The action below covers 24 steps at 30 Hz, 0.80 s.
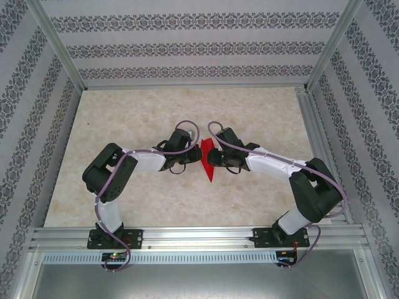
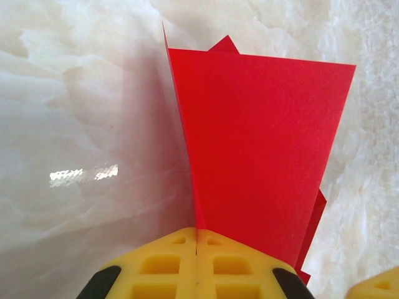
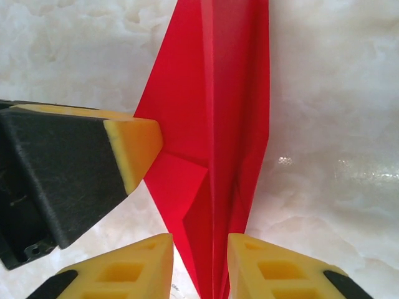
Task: Fold a paper plane with a square sheet of paper (pick it up from the middle)
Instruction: Move a paper plane to the center of the table.
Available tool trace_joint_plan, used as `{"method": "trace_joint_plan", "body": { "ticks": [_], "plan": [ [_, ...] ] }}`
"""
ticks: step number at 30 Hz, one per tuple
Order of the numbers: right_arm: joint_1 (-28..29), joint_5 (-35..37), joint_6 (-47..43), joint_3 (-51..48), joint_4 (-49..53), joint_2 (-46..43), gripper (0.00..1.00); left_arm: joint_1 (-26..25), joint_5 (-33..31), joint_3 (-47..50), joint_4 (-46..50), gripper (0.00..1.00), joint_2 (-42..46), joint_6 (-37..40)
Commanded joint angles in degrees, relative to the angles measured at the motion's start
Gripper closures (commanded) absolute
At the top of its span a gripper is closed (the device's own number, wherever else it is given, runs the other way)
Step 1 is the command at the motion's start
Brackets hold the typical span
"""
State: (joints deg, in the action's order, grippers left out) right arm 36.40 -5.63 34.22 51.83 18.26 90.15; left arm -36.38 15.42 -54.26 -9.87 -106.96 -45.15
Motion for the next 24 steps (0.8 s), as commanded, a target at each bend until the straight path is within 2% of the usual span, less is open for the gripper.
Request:
{"method": "trace_joint_plan", "body": {
  "ticks": [1, 5, 14, 24],
  "plan": [
    [0.93, -0.37, -0.80, 1.73, 0.77, 1.16, 0.72, 0.70, 0.86, -0.09, -2.53, 1.00, 0.35, -0.47],
    [1.15, 1.71, -0.87, 1.83, 1.81, 1.37, 0.66, 0.68, 0.64, -0.19, -2.10, 1.00, 0.28, -0.32],
    [1.37, 1.95, -0.83, 2.33, 2.77, 3.49, 0.62, 0.70, 0.82, -0.14, -2.08, 1.00, 0.26, -0.29],
    [2.01, -1.44, -1.78, 2.92, 1.17, 4.59, 0.71, 0.66, 1.04, 0.02, -2.17, 1.00, 0.39, -0.29]
  ]
}}
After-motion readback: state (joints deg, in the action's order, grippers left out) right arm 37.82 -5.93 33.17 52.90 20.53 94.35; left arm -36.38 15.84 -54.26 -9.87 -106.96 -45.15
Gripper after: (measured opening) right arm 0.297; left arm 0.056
